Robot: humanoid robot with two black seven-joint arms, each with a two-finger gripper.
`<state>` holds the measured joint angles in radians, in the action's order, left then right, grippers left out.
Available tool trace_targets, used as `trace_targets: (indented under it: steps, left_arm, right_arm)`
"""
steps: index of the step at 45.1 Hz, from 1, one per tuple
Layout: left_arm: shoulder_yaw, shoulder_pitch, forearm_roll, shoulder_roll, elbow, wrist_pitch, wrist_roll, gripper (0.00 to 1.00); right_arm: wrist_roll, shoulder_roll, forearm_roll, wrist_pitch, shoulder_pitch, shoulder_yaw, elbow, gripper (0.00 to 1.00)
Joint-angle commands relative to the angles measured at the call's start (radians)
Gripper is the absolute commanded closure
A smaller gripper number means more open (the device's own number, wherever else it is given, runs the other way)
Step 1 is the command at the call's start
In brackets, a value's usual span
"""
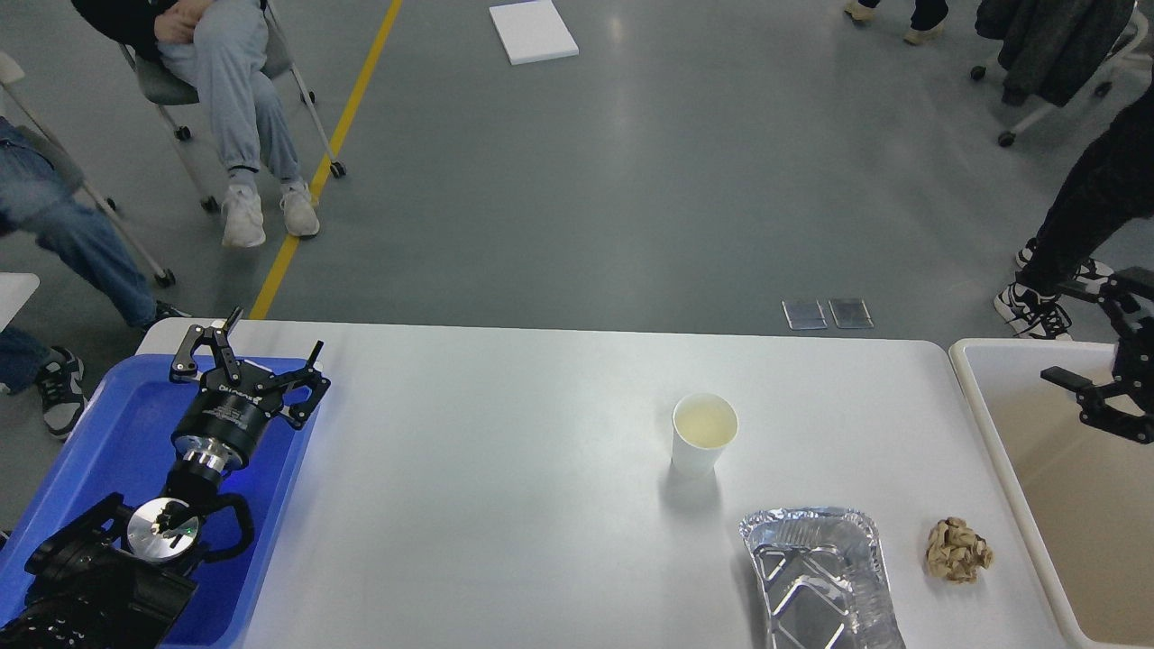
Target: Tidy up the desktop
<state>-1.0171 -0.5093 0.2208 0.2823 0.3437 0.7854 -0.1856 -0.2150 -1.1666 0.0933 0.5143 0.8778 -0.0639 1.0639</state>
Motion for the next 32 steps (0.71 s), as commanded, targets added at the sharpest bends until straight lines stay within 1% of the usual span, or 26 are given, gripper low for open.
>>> trace_targets:
  steps: [1,7,11,16,20,25,28,29,32]
  left_arm:
    - [0.000,0.000,0.000,0.000,0.000,0.000,0.000,0.00]
    - [0.000,0.000,0.000,0.000,0.000,0.000,0.000,0.00]
    - [0.000,0.000,0.000,0.000,0.001,0.000,0.000,0.00]
    - [0.000,0.000,0.000,0.000,0.001,0.000,0.000,0.00]
    - [0.000,0.000,0.000,0.000,0.000,0.000,0.000,0.00]
    - [0.000,0.000,0.000,0.000,0.000,0.000,0.000,0.00]
    - [0.000,0.002,0.000,0.000,0.000,0.000,0.000,0.00]
    - [0.000,0.000,0.000,0.000,0.000,0.000,0.000,0.00]
    - [0.000,0.002,0.000,0.000,0.000,0.000,0.000,0.00]
  right_arm:
    - [0.000,-0.113,0.003,0.262,0.301,0.407,0.051,0.00]
    - [0.000,-0.114,0.002,0.271,0.506,0.614,0.056,0.00]
    - [0.000,-0.102,0.005,0.271,0.607,0.743,0.060,0.00]
    - [0.005,-0.041,0.025,0.271,0.771,0.930,0.062,0.00]
    - [0.003,0.073,0.066,0.271,0.939,1.172,0.062,0.00]
    - [0.000,0.304,0.054,0.271,1.177,1.522,0.062,0.00]
    - [0.000,0.436,0.033,0.271,1.251,1.607,0.062,0.00]
    - [0.000,0.461,0.032,0.271,1.273,1.621,0.062,0.00]
    - [0.000,0.484,0.042,0.271,1.323,1.639,0.062,0.00]
